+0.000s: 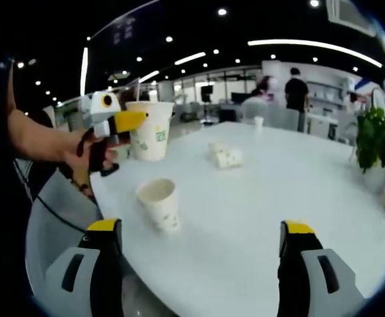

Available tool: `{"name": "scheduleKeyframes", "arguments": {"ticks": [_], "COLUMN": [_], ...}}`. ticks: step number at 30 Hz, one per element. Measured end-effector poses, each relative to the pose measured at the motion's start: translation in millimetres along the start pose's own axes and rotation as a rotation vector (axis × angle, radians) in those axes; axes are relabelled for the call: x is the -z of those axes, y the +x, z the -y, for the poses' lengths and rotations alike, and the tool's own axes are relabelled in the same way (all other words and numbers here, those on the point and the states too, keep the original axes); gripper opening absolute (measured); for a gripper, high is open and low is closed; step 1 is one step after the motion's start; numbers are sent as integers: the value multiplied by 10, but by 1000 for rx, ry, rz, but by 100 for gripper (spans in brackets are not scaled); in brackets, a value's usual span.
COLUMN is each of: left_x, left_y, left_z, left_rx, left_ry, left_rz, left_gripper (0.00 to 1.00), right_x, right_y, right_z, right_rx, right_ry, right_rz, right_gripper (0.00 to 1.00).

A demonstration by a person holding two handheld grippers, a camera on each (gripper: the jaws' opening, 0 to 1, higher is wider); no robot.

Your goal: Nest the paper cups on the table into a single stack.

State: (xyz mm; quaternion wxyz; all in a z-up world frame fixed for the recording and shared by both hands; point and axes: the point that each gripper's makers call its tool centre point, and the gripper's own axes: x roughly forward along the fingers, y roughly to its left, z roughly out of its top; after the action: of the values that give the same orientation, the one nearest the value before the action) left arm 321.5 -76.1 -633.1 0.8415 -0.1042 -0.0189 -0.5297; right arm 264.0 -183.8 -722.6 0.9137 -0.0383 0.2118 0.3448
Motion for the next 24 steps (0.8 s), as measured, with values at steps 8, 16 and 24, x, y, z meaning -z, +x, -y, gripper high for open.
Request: {"name": "scheduleKeyframes", "arguments": {"ticks": [8, 16, 24], "left_x": [142, 340, 437], "left_y": [-31, -32, -39], "left_z": [-59, 1, -40], "left_rx": [-8, 25, 27], "left_ry": [-17, -15, -20], "left_rz": [-13, -57, -74], "left_gripper": [43, 44, 44], "right_x": [-23, -1, 14], "right_y": [16, 1, -10], "right_z": [-45, -68, -60], "right_rx": [-11, -14, -14], "right_ry": [-21, -25, -27], "right_rz": [-14, -23, -31], "right_gripper": [98, 98, 98]}}
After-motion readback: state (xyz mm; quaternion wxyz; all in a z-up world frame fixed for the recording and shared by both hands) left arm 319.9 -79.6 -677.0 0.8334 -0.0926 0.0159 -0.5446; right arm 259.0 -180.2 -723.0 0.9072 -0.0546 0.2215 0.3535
